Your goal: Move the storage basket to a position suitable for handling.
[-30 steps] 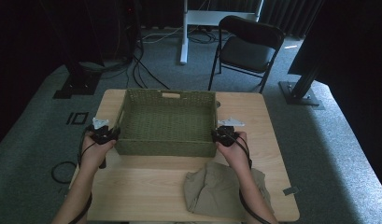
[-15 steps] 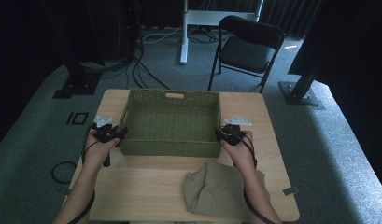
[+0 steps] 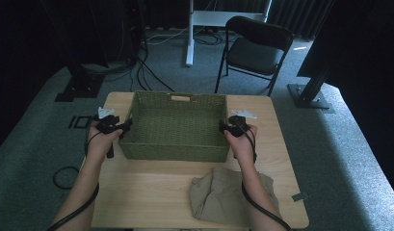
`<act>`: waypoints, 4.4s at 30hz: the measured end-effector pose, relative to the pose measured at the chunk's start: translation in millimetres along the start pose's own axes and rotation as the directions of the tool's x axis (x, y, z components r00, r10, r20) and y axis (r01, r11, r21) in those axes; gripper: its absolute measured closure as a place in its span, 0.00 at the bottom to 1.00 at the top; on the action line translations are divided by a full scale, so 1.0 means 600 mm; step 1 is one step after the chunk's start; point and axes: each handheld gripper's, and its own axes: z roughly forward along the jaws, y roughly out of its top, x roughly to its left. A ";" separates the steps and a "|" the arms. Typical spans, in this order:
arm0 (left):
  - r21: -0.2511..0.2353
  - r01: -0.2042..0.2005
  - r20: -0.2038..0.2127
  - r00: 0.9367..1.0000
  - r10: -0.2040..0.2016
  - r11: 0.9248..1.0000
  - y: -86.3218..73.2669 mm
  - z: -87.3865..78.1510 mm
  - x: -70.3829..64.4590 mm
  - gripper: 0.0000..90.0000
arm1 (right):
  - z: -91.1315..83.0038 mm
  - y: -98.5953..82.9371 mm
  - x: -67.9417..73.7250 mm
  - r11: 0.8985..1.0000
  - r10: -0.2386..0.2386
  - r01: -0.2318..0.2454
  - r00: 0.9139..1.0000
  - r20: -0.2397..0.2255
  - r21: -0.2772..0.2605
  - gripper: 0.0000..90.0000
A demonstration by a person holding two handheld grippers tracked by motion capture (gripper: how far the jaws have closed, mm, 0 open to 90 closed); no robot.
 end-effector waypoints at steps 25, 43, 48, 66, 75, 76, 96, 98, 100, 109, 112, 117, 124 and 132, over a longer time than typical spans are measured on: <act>0.001 -0.078 -0.079 0.994 0.077 0.997 -0.011 0.041 -0.017 0.88 | 0.021 -0.009 0.019 0.999 -0.011 0.005 0.991 0.135 0.044 0.88; 0.003 -0.056 -0.074 0.996 0.056 0.998 -0.010 0.046 -0.040 0.88 | 0.018 -0.006 -0.005 0.999 -0.010 0.004 0.992 0.127 0.050 0.88; 0.010 -0.058 -0.072 0.996 0.058 0.998 -0.008 0.051 -0.056 0.88 | 0.015 -0.006 -0.020 0.998 -0.012 0.005 0.992 0.129 0.055 0.88; 0.014 -0.048 -0.050 0.998 0.049 0.999 -0.002 0.070 -0.102 0.88 | 0.007 -0.002 -0.074 0.998 -0.002 -0.006 0.992 0.123 0.066 0.88; 0.021 -0.067 -0.045 0.997 0.068 0.998 0.003 0.081 -0.129 0.87 | 0.000 -0.001 -0.102 0.997 0.010 -0.020 0.991 0.135 0.069 0.88; 0.019 -0.067 -0.043 0.997 0.068 0.998 0.003 0.083 -0.132 0.87 | 0.000 -0.001 -0.104 0.997 0.013 -0.022 0.991 0.135 0.069 0.88; 0.022 -0.073 -0.024 0.997 0.074 0.997 0.010 0.107 -0.196 0.87 | -0.016 0.000 -0.170 0.996 0.032 -0.045 0.989 0.146 0.083 0.89; 0.020 -0.070 -0.021 0.997 0.070 0.997 0.010 0.109 -0.202 0.87 | -0.018 0.000 -0.178 0.995 0.036 -0.049 0.989 0.147 0.084 0.89; 0.017 -0.069 -0.016 0.997 0.070 0.997 0.010 0.111 -0.208 0.87 | -0.020 -0.001 -0.185 0.995 0.040 -0.053 0.989 0.145 0.083 0.89; 0.024 -0.091 -0.023 0.996 0.092 0.996 0.011 0.117 -0.235 0.87 | -0.027 -0.001 -0.213 0.995 0.040 -0.053 0.989 0.145 0.090 0.89; 0.024 -0.087 -0.024 0.996 0.088 0.996 0.011 0.119 -0.243 0.87 | -0.028 0.000 -0.219 0.994 0.041 -0.055 0.988 0.149 0.096 0.89; 0.022 -0.077 -0.025 0.997 0.077 0.997 0.010 0.120 -0.258 0.87 | -0.030 0.002 -0.235 0.993 0.037 -0.052 0.988 0.147 0.104 0.89; 0.025 -0.079 -0.030 0.996 0.080 0.997 0.010 0.124 -0.280 0.87 | -0.034 0.004 -0.259 0.992 0.046 -0.060 0.991 0.126 0.114 0.89; 0.037 -0.098 -0.041 0.994 0.100 0.994 0.011 0.126 -0.295 0.87 | -0.036 0.006 -0.275 0.991 0.050 -0.064 0.991 0.123 0.120 0.88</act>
